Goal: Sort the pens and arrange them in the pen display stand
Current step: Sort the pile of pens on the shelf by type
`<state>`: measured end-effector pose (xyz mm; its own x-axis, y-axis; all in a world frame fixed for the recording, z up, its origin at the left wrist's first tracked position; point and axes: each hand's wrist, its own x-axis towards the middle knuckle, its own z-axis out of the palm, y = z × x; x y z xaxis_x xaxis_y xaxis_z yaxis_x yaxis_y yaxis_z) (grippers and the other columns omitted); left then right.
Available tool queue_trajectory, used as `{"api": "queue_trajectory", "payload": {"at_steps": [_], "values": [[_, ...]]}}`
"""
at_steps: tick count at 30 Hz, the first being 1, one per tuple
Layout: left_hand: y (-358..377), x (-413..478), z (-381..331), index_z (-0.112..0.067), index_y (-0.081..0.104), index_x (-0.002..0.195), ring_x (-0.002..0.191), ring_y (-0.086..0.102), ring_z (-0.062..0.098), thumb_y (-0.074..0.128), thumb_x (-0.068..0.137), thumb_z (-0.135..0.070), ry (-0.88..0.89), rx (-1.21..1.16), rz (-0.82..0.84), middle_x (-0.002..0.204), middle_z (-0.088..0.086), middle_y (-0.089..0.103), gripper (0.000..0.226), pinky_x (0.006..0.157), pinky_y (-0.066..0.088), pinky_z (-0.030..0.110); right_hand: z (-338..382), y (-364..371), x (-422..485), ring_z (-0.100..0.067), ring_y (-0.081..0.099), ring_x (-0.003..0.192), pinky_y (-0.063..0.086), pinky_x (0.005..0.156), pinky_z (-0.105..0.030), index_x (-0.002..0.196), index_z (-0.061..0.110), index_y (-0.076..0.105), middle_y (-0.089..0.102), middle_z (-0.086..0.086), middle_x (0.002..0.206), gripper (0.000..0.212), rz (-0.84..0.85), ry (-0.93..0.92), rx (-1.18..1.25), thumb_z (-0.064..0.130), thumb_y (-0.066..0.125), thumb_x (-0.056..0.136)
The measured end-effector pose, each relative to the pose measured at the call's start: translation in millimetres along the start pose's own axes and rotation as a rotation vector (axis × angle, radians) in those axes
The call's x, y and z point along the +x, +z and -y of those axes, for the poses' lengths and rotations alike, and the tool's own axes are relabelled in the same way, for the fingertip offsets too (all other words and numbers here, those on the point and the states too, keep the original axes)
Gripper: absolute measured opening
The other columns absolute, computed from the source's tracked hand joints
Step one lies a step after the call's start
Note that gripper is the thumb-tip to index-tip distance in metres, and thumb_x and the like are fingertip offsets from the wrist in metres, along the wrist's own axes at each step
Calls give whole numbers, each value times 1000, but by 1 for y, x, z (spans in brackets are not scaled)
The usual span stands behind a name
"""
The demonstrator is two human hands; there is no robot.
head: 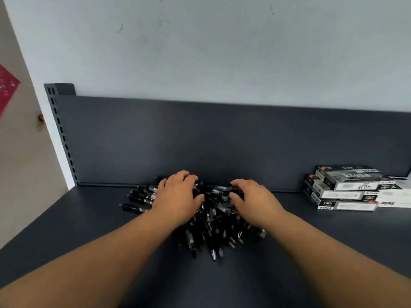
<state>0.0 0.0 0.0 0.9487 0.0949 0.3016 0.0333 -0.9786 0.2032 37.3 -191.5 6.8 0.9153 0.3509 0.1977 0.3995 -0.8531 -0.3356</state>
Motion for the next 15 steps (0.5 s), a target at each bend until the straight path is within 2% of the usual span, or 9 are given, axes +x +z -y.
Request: {"api": "queue_trajectory", "payload": {"at_steps": [4,8,15], "values": [[6,3,2,-27,33,145,140,29,16,48,94,-48,-1,-20,41,154,-5,28,58,117,21,40,1,3,16,-22,45,130,40,104,-36,146,26,36,42,0,148,46,97,-43,5,35,43,101],[7,8,4,-26,33,146,137,36,15,50,93,-48,3,-42,74,153,-7,30,60,116,24,38,4,9,33,-24,43,131,40,104,-35,148,28,31,45,-2,146,55,211,-30,-3,41,48,97],[15,13,8,-28,37,144,132,40,12,50,94,-45,19,-72,85,148,-8,38,55,115,27,37,6,16,39,-21,48,124,39,104,-39,139,34,42,52,2,135,50,200,-63,-119,43,56,92]]}}
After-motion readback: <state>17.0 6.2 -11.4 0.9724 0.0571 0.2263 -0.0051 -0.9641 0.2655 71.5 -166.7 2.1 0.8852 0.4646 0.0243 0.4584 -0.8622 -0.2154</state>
